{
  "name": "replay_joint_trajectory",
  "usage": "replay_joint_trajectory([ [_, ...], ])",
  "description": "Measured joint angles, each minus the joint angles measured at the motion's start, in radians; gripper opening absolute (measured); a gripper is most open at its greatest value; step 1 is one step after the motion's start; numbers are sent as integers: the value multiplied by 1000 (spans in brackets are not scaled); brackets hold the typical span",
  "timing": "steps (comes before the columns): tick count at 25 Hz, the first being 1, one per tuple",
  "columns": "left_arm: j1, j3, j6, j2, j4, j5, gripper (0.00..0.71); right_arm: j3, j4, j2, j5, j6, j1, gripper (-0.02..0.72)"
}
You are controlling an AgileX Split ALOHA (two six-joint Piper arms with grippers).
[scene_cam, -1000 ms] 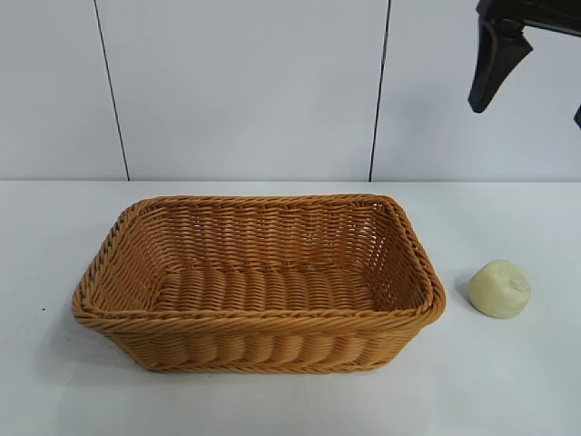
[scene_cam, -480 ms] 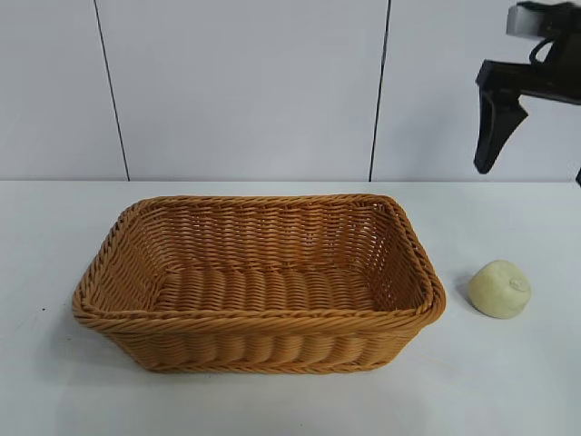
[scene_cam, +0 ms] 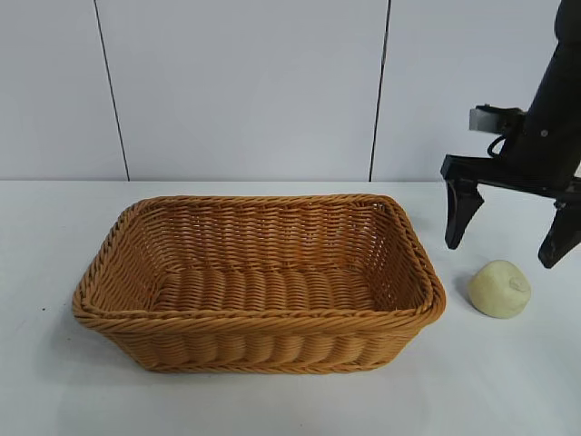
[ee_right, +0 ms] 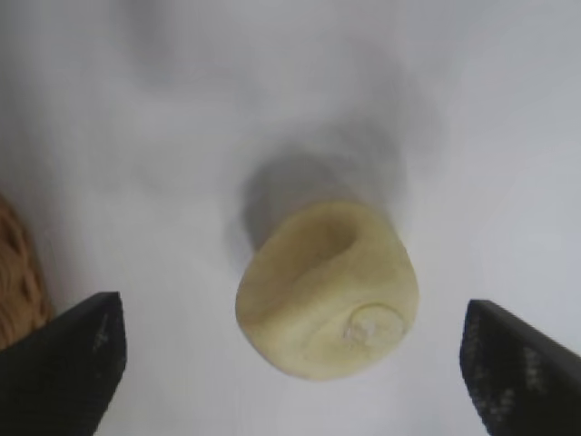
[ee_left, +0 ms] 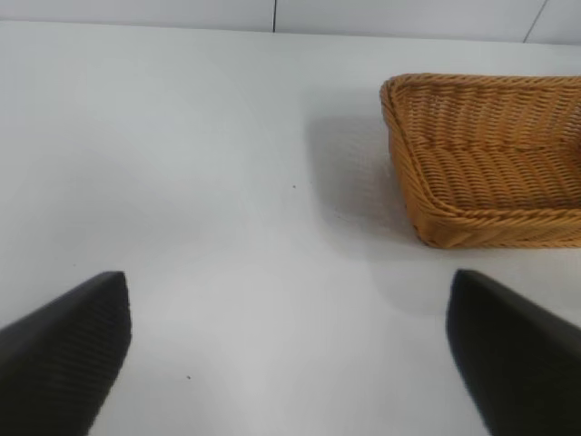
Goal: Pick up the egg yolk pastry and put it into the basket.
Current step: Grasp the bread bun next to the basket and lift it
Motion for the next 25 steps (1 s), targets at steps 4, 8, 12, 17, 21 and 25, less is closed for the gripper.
replay_joint_trajectory([
  [4, 0, 0, 0, 0, 0, 0, 693, 0, 2, 59, -23, 0, 0, 694],
  [8, 0, 0, 0, 0, 0, 0, 693, 0, 2, 75, -44, 6, 0, 694],
  [12, 0, 0, 0, 0, 0, 0, 693, 0, 2, 76, -45, 8, 0, 575],
  [17, 0, 0, 0, 0, 0, 0, 693, 0, 0, 76, -29, 11, 0, 276],
  [21, 0, 0, 0, 0, 0, 0, 693, 0, 0, 65, -6, -9, 0, 167],
  [25, 0, 0, 0, 0, 0, 0, 693, 0, 2, 5, 11, -30, 0, 137],
])
